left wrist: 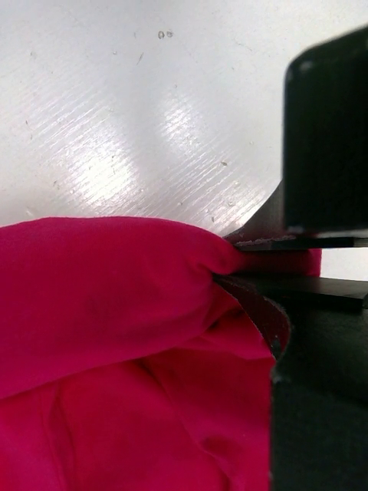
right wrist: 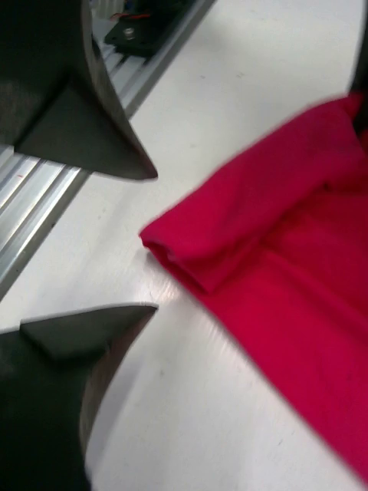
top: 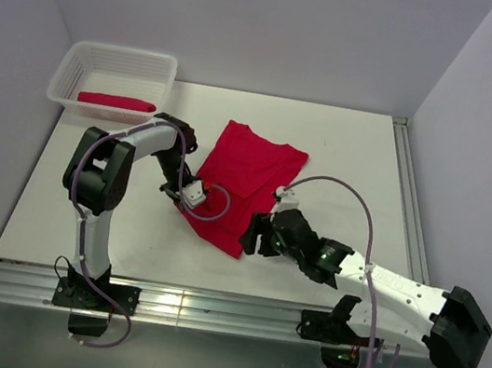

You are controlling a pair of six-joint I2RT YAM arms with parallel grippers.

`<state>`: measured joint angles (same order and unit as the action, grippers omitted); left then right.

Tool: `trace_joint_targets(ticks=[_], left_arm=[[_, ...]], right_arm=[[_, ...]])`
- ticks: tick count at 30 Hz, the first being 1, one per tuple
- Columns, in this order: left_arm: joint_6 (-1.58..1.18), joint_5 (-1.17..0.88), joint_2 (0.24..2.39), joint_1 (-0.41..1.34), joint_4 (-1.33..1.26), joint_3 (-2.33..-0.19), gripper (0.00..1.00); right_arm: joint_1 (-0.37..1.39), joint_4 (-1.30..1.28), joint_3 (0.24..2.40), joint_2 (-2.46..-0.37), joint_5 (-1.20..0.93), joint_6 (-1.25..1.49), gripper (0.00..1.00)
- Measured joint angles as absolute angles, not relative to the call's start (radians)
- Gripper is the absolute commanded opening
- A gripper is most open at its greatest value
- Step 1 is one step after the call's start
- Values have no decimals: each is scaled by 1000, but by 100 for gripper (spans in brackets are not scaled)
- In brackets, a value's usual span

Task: Roll the t-shirts
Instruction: Roll the tshirt

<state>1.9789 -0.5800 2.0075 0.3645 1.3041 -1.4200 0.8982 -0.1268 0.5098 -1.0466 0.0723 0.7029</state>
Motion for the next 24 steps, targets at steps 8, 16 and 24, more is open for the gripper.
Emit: trace_joint_targets(ticks=[8,16,24], left_arm=[[1979,-558,2009,368,1322,-1420,0],[1979,-550,2009,368,1330,-1407,0],[1979,-548,2009,368,1335,-1403,0]], right_arm=[[1207,-241,724,-1138,337,520,82],[1422,-289,831,-1380,528,323,83],[1477,-332,915,-1560,668,151,86]])
